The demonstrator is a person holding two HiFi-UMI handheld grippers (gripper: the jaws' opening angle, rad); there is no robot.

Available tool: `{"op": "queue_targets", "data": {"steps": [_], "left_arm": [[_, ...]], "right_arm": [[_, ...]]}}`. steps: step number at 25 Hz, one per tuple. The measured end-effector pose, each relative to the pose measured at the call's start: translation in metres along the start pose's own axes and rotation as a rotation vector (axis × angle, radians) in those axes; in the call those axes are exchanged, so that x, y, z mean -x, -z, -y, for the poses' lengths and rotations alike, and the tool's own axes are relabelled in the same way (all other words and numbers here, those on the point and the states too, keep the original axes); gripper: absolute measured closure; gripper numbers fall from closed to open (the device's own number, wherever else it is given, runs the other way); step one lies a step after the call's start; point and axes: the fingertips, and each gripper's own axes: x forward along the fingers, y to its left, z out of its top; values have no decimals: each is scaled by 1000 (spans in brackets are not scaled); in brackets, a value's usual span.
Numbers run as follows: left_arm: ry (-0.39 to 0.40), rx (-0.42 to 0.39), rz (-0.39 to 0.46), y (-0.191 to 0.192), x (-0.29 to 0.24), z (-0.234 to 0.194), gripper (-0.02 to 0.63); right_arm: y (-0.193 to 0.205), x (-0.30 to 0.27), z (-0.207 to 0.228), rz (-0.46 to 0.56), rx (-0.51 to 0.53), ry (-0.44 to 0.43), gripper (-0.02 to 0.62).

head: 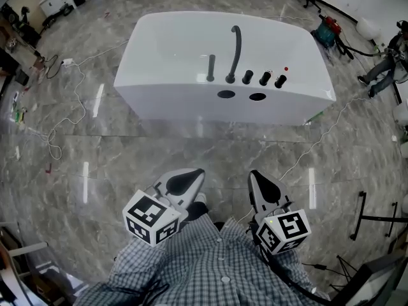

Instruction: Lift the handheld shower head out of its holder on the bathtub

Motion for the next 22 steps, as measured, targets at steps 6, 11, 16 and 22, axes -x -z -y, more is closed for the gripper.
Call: {"op": "queue_targets", "data": {"steps": [6,11,16,22], "left_arm": [[7,4,3,-12,-11,-34,597],[23,4,8,-21,-19,-53,597],[35,-4,10,-25,-18,-68,597],[25,1,8,-25,-11,-83,597]], "right_arm": [[-11,-31,7,1,-8,26,577],[-21,-50,10,9,-4,46,577],[-26,-66,7,21,-5,65,577],[-29,-78,4,19,-5,71,577]]}}
